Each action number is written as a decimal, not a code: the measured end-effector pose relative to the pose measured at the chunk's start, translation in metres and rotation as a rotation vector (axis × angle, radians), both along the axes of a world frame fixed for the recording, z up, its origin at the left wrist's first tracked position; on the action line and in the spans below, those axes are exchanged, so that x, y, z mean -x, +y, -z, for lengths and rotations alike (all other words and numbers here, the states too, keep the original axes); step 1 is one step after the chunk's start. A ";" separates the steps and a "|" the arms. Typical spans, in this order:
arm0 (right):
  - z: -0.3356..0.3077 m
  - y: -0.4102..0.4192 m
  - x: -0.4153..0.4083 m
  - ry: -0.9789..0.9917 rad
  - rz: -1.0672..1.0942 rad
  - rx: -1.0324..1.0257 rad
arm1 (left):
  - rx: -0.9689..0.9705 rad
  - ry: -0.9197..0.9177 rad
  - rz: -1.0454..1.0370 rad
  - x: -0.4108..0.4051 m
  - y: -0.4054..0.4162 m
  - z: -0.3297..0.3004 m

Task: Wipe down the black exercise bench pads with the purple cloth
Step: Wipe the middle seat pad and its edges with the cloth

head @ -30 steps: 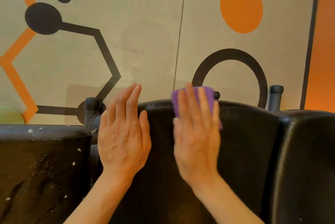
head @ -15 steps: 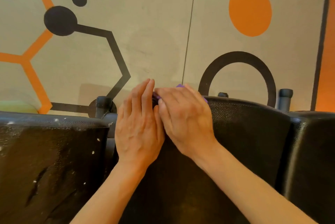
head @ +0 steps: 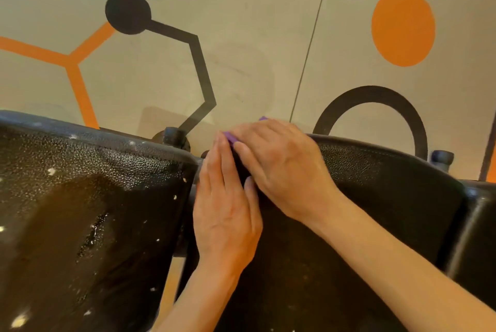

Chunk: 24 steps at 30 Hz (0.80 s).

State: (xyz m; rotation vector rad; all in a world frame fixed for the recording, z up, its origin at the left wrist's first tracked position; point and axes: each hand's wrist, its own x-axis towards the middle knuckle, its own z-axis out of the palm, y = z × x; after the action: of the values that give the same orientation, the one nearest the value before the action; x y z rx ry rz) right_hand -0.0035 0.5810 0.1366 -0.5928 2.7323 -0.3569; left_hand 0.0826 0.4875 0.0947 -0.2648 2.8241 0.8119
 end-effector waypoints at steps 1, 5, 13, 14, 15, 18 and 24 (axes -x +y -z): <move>-0.003 0.023 0.002 -0.030 0.043 -0.015 | 0.002 -0.007 -0.017 0.000 0.001 -0.001; -0.025 0.097 -0.005 -0.037 0.483 -0.126 | 0.024 -0.012 -0.019 0.002 0.003 -0.006; -0.003 -0.005 0.001 -0.062 0.044 0.017 | 0.019 -0.065 -0.005 0.002 0.000 -0.002; -0.007 0.018 0.003 -0.076 0.104 -0.008 | 0.002 -0.036 -0.006 0.002 0.001 -0.002; -0.015 0.043 0.004 -0.096 0.195 -0.059 | -0.011 -0.013 0.000 0.002 0.003 -0.003; -0.024 0.067 0.003 -0.076 0.470 -0.163 | -0.049 0.024 0.000 0.003 0.001 -0.006; 0.001 -0.015 0.010 -0.108 0.029 -0.075 | -0.474 0.075 -0.002 0.003 -0.021 -0.030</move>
State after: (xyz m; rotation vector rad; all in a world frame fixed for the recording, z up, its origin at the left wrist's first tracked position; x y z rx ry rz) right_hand -0.0133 0.5659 0.1358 -0.5002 2.6398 -0.2837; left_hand 0.0798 0.4664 0.1250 -0.1644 2.5891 1.4771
